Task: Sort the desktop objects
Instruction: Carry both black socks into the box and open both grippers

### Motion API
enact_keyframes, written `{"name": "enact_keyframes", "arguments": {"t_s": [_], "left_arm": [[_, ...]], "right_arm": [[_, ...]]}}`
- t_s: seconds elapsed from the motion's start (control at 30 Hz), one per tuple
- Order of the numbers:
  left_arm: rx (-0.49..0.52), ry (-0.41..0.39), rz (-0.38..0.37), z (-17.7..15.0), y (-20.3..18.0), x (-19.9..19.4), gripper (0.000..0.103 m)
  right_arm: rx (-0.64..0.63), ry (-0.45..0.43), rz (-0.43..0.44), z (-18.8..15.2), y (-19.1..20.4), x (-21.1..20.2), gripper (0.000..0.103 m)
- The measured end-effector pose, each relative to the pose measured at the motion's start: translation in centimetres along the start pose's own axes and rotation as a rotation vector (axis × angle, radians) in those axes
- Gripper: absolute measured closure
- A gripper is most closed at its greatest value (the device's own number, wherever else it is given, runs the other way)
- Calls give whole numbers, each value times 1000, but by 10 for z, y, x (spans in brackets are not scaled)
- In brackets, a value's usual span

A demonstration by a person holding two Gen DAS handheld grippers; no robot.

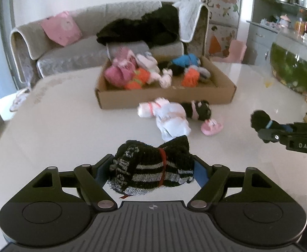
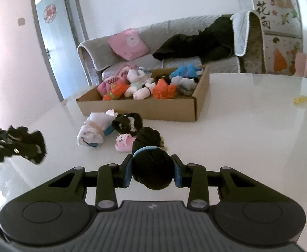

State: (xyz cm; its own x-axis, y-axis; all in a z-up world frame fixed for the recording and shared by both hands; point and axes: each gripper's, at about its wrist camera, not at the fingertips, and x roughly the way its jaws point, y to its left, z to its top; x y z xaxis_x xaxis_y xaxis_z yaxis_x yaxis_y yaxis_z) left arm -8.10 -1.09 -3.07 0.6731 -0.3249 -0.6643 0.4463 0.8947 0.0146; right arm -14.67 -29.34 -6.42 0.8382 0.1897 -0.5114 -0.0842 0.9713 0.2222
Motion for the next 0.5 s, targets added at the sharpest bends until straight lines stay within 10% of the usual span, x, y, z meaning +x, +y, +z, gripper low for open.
{"name": "enact_keyframes", "arguments": {"t_s": [0.5], "left_arm": [[-46, -90, 74, 49, 54, -34, 21]], "right_arm": [[-51, -70, -50, 56, -9, -15, 69]]}}
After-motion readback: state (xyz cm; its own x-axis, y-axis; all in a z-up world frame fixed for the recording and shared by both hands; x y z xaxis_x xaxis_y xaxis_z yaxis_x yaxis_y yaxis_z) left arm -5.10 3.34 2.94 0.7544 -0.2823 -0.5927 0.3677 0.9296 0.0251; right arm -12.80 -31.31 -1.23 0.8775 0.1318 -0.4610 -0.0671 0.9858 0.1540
